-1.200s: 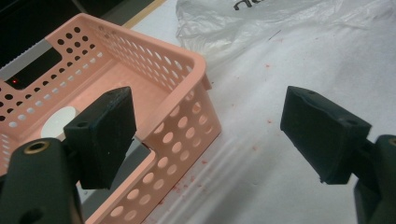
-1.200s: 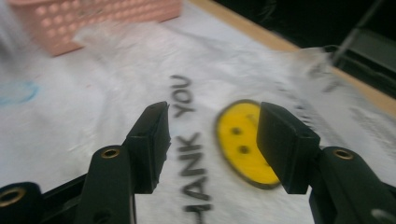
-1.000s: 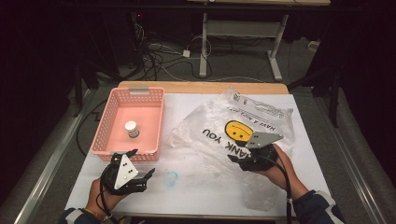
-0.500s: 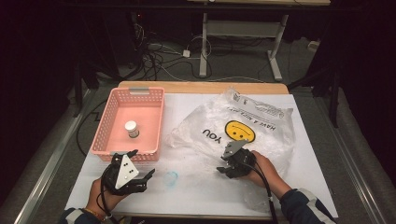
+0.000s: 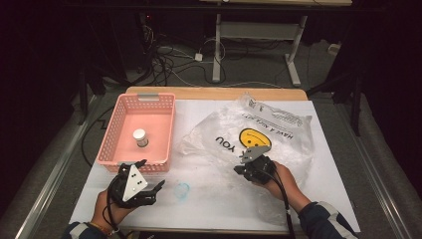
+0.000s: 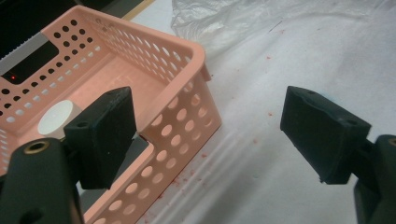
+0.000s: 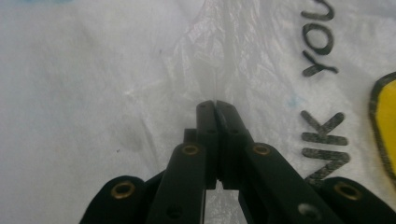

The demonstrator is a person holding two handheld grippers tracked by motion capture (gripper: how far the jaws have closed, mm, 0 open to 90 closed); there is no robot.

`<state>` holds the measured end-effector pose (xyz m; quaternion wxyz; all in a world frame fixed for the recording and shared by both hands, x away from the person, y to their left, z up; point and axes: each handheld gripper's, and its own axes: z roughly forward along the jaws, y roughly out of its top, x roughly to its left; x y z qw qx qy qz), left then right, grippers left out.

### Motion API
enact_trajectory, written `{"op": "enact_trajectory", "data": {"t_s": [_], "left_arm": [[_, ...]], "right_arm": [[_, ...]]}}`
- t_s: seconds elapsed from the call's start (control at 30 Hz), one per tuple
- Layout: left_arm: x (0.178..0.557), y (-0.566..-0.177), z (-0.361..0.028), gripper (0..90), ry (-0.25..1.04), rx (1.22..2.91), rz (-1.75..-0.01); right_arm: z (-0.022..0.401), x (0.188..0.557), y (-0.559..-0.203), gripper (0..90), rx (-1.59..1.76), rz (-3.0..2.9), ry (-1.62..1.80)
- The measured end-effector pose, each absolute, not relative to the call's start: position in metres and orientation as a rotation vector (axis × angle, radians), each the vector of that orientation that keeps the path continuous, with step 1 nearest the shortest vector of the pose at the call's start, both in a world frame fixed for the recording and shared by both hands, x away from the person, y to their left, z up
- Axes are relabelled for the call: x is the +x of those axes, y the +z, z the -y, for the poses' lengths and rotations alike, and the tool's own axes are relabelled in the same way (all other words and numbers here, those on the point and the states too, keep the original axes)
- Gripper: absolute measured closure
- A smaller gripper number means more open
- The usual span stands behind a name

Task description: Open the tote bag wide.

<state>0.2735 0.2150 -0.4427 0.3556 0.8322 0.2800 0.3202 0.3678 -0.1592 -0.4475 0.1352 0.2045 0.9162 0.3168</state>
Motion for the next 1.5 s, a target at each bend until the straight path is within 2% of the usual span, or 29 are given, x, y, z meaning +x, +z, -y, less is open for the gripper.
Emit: {"op": "enact_trajectory", "data": {"t_s": [0.3, 0.63, 1.07, 1.27, 1.4, 1.5], "left_arm": [[0.276, -0.436, -0.221, 17.7, 0.850, 2.126, -0.752], [0.296, -0.407, -0.238, 17.9, 0.885, 2.064, -0.869], [0.350, -0.393, -0.252, 17.8, 0.828, 2.149, -0.958], [0.382, -0.398, -0.249, 17.9, 0.795, 2.234, -0.999], [0.406, -0.404, -0.249, 17.7, 0.718, 2.307, -1.054], [0.418, -0.404, -0.251, 18.0, 0.733, 2.329, -1.089]], "right_arm": [[0.168, 0.365, -0.418, 90.0, 0.631, -2.484, 1.076], [0.177, 0.364, -0.390, 90.0, 0.671, -2.320, 1.167], [0.182, 0.355, -0.369, 90.0, 0.633, -2.115, 1.171], [0.187, 0.356, -0.359, 90.0, 0.642, -2.078, 1.201], [0.188, 0.358, -0.354, 90.0, 0.631, -2.059, 1.197], [0.190, 0.360, -0.349, 90.0, 0.635, -2.030, 1.226]]}}
